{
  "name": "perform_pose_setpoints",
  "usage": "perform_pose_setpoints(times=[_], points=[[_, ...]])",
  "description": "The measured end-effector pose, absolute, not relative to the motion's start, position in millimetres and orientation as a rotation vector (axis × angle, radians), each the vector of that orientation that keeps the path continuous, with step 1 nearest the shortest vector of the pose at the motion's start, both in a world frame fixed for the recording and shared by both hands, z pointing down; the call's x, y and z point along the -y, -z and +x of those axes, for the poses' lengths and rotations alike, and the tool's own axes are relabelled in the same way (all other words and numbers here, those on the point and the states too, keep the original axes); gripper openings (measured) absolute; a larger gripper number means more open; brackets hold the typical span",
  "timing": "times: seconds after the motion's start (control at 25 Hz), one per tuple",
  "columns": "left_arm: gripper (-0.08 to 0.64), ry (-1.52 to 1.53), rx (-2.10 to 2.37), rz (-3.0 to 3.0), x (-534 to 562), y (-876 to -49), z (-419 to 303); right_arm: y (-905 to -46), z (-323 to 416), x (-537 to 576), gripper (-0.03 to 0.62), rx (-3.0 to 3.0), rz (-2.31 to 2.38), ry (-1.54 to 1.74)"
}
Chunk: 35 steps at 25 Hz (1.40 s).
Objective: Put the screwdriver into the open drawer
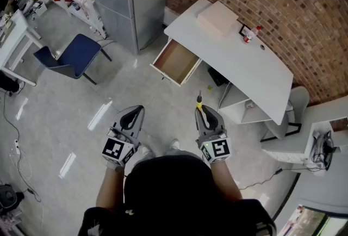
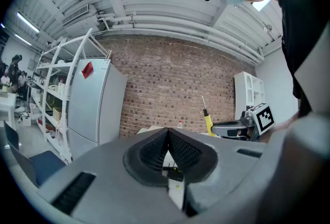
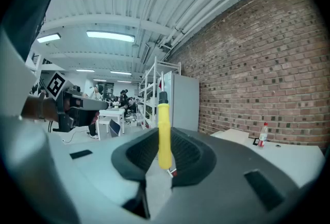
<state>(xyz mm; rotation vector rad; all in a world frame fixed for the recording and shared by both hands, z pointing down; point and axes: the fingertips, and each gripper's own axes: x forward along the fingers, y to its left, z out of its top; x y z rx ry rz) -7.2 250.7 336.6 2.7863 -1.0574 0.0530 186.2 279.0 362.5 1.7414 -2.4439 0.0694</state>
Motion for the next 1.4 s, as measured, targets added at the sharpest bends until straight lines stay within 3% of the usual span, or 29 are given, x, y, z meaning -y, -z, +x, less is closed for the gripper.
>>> perform_pose_setpoints(times=[0.88,1.4], points=[[0.003,-0.125,1.17,2.752,-252,-343,116,-372,318,-278,0.078,2.543,1.721,-0.095],[0.003,-0.166,1.182,2.716,-200,-356,109,-384,310,-224,0.078,2.563,1.676,-0.167]])
